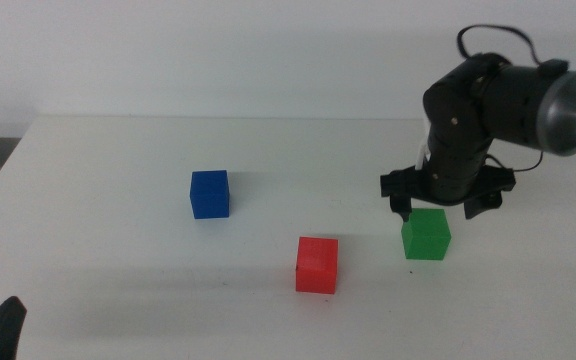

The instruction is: Stack red cubes first, then green, then blue cubes in a specific spot.

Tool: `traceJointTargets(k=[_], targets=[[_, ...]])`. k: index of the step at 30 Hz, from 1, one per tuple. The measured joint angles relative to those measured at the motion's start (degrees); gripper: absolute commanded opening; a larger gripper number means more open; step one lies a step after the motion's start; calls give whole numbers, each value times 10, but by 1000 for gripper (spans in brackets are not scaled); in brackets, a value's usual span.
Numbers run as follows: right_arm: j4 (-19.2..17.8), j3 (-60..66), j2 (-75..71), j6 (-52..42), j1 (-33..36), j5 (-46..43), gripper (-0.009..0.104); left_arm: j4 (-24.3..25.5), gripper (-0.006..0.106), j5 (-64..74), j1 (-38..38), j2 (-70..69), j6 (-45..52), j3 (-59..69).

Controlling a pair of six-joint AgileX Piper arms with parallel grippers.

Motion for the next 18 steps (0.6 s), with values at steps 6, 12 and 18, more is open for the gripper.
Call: traceJointTargets(k=[6,12,18], targets=[[0,0,29,-3,0,-16,89,0,94,0,0,0,0,0],[6,0,58,-8,-1,-29,68,0,94,0,0,0,0,0],[5,1,67,3,-4,-31,22,0,94,0,0,0,0,0]])
